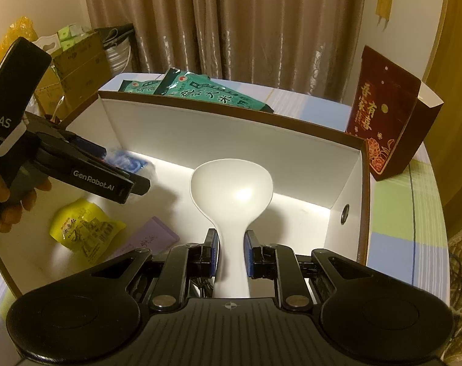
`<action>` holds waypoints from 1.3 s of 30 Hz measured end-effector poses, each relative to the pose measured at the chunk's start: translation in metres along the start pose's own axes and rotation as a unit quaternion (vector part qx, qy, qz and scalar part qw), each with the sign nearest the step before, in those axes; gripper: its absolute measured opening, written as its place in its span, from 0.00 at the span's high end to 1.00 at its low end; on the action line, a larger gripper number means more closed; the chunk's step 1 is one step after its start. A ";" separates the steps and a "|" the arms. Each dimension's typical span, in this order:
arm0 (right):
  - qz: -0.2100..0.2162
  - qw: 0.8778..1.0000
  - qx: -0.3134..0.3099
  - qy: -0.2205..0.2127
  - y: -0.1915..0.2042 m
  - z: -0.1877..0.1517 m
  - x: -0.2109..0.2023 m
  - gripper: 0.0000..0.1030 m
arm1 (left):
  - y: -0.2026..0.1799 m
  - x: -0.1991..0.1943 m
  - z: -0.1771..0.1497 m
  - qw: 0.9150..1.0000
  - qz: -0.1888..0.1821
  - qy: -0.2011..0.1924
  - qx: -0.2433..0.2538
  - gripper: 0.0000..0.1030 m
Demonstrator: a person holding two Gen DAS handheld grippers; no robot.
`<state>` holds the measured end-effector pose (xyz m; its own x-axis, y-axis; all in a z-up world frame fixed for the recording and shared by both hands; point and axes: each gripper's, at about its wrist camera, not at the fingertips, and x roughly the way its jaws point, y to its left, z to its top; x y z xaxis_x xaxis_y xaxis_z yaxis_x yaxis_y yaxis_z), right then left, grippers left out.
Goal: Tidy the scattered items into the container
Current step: 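Carry the floss box into the box with the left tool while the right tool lowers the ladle in, then open both tools over the box and withdraw them toward the table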
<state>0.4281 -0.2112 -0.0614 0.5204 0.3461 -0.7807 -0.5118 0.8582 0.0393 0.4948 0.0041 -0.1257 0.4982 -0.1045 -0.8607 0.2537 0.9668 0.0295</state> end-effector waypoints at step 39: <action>0.000 1.000 -0.016 -0.018 0.020 -0.016 -0.032 0.12 | 0.003 -0.085 -0.031 0.999 -0.007 -0.046 -0.025 0.13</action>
<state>0.3902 -0.2113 -0.0454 0.5443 0.3594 -0.7580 -0.5323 0.8463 0.0191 0.4278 0.0236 -0.0681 0.5688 -0.1364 -0.8111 0.2207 0.9753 -0.0092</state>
